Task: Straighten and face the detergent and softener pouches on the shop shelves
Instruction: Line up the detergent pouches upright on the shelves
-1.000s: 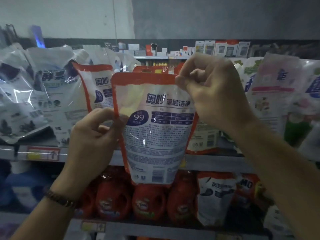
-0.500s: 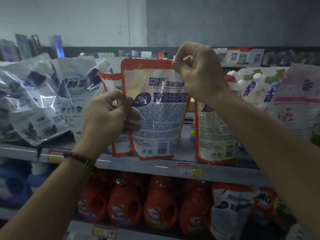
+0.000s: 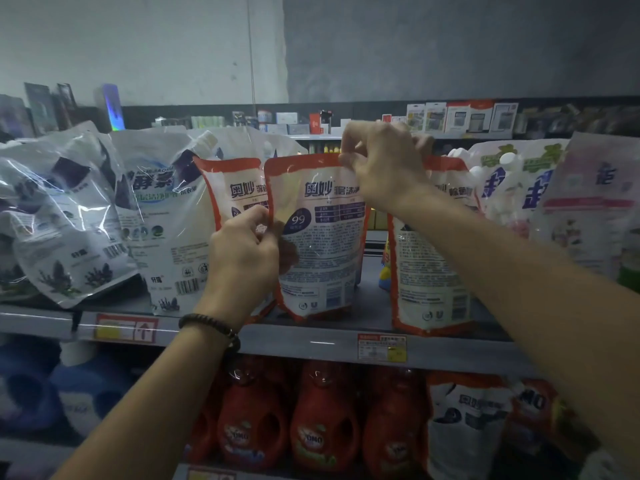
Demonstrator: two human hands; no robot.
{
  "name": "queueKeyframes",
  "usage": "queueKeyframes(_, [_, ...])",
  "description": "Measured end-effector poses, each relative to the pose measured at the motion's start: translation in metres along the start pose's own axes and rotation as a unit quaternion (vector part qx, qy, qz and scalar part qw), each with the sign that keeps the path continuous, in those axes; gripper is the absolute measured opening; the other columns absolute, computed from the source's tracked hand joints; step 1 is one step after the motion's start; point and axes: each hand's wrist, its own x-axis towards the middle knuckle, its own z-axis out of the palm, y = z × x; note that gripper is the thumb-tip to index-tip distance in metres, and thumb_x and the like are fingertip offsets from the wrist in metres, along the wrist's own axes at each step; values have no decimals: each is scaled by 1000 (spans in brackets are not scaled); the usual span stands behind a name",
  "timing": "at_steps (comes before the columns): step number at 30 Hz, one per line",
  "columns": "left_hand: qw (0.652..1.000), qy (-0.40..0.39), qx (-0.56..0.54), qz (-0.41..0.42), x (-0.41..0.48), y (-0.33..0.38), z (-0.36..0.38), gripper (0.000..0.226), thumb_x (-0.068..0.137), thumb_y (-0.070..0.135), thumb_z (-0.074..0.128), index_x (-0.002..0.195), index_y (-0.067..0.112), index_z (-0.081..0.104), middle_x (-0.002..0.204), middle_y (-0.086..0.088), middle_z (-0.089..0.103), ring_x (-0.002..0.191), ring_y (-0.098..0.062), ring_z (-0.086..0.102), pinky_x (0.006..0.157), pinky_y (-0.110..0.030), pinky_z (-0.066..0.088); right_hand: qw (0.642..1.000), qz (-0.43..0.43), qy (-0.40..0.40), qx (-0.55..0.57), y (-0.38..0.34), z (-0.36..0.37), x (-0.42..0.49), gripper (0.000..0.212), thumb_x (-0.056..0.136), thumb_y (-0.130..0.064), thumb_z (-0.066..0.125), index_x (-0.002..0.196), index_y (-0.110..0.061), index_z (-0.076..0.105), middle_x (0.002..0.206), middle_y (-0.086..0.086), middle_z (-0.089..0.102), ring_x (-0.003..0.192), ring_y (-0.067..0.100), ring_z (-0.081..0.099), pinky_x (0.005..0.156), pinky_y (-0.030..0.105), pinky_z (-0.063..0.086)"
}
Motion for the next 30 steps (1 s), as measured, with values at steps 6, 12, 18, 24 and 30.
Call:
queueKeyframes(6, [1000,7,19,6,3,-6,4,12,108,18,61,100,14,70,77,-5,80,69,-21,80,69,-43,68,999,-31,10,-37,6,0,-1,5,101,-26,71,96,-24,72,89,-5,70,101,18,44,94,45,23])
queueKeyframes(12, [999,7,41,23,3,-7,4,9,107,18,63,105,15,71,75,0,80,68,-15,80,66,-38,68,998,-34,8,-59,7,1,-2,9,102,-32,69,95,-26,68,88,-5,68,99,20,52,101,47,25])
queueKeyframes(18, [993,5,113,46,1,-13,3,20,101,26,71,120,27,67,81,6,79,68,-5,77,64,-34,67,997,-39,4,-63,9,3,-4,12,101,-34,70,108,-26,74,94,-6,74,108,22,62,92,40,22])
queueKeyframes(24, [999,-9,49,20,-13,-6,12,77,101,19,71,163,27,26,78,-6,78,63,-17,78,64,-43,67,997,-62,23,-36,11,-6,-16,18,98,-28,71,114,-24,77,93,-6,77,102,19,67,90,35,20])
queueKeyframes(30, [998,50,-2,36,-26,-1,22,61,100,17,71,139,30,27,86,-6,71,58,-22,76,63,-49,66,987,-55,151,-3,22,-31,-32,16,96,-33,69,108,-25,77,95,-9,76,96,15,69,98,34,35])
